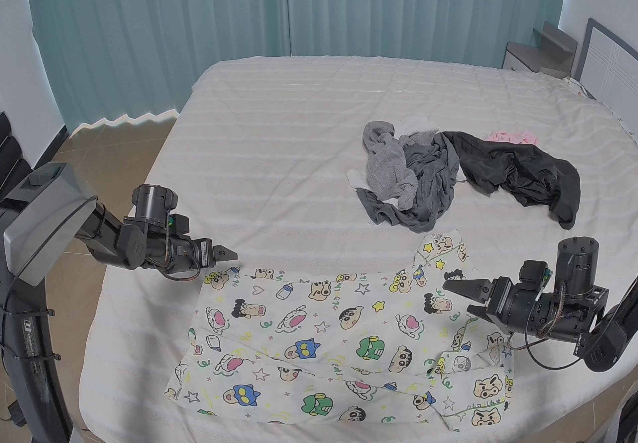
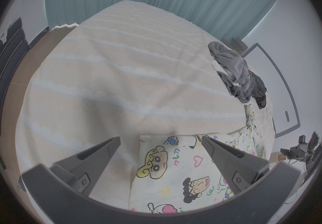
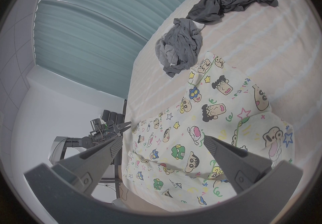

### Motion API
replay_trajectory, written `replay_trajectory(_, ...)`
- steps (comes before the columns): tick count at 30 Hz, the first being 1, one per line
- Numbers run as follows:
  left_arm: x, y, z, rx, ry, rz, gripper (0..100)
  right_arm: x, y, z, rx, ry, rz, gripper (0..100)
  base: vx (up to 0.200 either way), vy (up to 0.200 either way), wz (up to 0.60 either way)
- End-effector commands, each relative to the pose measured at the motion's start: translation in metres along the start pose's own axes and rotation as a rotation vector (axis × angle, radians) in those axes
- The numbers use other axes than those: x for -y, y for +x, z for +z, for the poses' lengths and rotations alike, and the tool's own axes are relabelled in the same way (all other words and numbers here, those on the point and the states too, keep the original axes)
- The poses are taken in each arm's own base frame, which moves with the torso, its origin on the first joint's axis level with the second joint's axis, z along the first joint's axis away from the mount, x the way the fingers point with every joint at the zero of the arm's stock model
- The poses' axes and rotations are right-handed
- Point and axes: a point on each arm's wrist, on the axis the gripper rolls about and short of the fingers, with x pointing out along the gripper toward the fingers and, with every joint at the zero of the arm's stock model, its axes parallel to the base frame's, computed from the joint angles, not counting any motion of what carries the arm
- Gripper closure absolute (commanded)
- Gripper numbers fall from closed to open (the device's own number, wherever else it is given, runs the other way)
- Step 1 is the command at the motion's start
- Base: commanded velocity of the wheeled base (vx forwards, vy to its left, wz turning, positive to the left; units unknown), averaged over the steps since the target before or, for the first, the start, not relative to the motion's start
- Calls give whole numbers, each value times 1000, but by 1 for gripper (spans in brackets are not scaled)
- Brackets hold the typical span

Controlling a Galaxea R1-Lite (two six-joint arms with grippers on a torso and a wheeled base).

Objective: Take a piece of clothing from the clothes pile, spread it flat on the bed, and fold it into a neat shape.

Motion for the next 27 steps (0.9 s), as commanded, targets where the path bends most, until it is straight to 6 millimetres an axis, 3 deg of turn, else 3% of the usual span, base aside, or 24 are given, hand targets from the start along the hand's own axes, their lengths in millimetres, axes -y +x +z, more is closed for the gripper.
replay_trajectory(1,-4,11,-8,-29,-7,3,0,4,4,-1,-9,6,-14,0,0,0,0)
replay_trajectory(14,6,32,-18,-73,-27,-56,0,5,7,1,-8,7,-19,0,0,0,0)
replay_trajectory(15,7,32,-17,-70,-36,-56,100,5,7,1,-9,8,-20,0,0,0,0)
replay_trajectory(18,7,31,-16,-68,-53,-56,100,9,9,5,6,15,-32,0,0,0,0)
replay_trajectory(27,0,15,-4,-11,-81,2,100,48,44,75,54,86,-226,0,0,0,0)
